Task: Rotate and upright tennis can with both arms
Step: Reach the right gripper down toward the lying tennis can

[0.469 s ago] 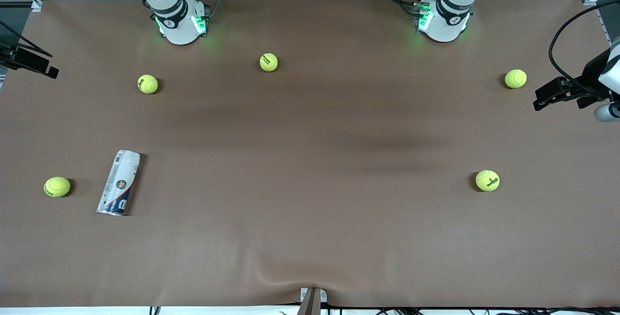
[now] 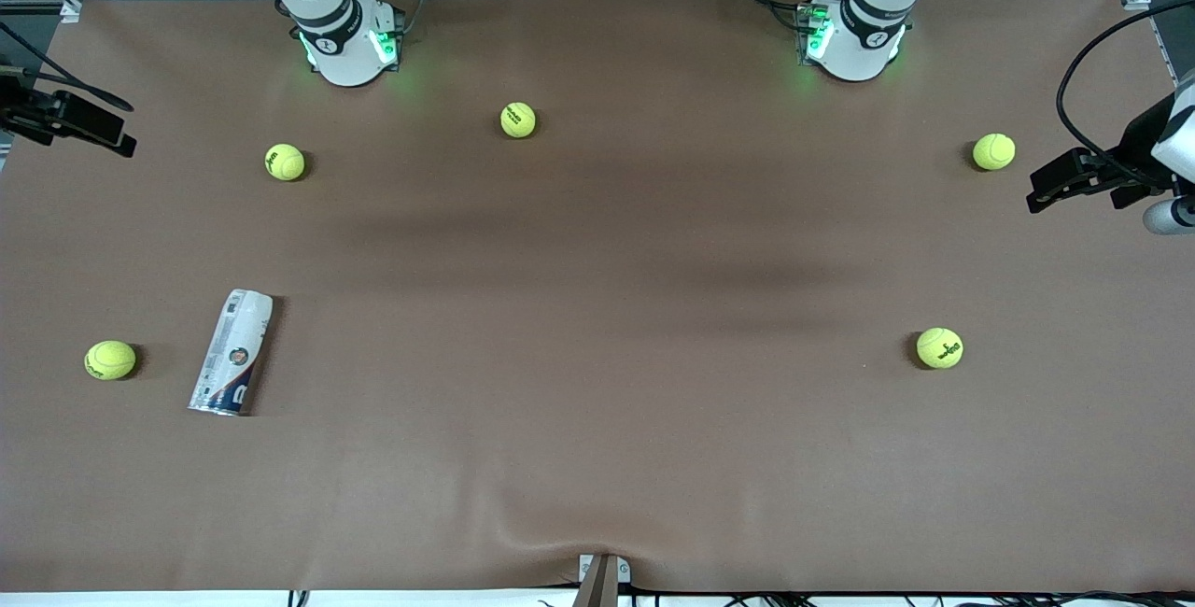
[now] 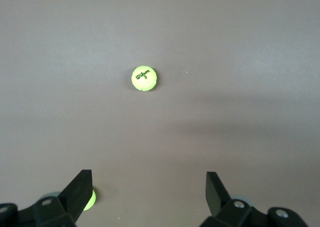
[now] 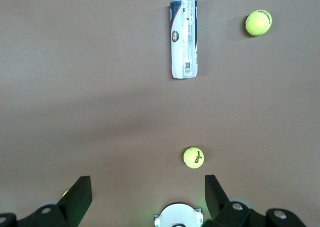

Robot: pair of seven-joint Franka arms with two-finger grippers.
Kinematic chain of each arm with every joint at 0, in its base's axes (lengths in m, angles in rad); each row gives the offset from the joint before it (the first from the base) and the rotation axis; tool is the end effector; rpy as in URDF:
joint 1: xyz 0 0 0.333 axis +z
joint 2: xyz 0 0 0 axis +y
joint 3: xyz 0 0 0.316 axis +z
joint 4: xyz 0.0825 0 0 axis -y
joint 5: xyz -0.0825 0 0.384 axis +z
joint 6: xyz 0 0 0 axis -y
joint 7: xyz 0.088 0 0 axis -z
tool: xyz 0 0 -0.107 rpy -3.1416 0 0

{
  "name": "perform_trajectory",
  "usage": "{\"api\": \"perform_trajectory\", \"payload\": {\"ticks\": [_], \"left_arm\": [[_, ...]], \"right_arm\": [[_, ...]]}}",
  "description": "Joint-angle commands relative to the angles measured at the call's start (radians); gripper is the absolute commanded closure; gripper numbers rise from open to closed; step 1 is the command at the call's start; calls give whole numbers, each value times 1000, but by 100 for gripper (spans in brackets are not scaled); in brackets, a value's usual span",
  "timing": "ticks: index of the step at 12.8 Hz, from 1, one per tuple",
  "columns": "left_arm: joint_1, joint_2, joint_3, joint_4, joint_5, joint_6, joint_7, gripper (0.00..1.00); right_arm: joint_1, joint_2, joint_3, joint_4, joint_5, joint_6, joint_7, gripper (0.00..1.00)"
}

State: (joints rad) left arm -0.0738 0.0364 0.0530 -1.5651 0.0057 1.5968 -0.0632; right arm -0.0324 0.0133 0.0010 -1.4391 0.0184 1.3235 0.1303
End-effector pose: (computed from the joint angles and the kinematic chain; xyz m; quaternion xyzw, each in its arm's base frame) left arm 0.5677 -0.0118 0.6091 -0.9998 -0.0211 0.0022 0.0039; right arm 0.5316 -0.0144 0.6578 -0.9948 0.0789 0.0648 0.0059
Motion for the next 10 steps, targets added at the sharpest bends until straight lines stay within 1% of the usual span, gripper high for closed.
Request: {"api": "perform_trajectory", "payload": {"ticks": [1,4,6,10], "left_arm": [[5,-4,-2,10,-9,-15,14,0],[5,-4,-2,10,-9,-15,14,0],[3,-4,-4,10,-10,-15,14,0],[5,-3,-2,10,-10,-15,49,0]], "right_arm": [[6,-21,-3,-29,-15,13,-14,0],[0,-15,-4,-33,-15,28,-15,0],[-23,13,-10,-35,-18,55,-56,0],[-38,144,-9,-35,-46,149,-92,0]]}}
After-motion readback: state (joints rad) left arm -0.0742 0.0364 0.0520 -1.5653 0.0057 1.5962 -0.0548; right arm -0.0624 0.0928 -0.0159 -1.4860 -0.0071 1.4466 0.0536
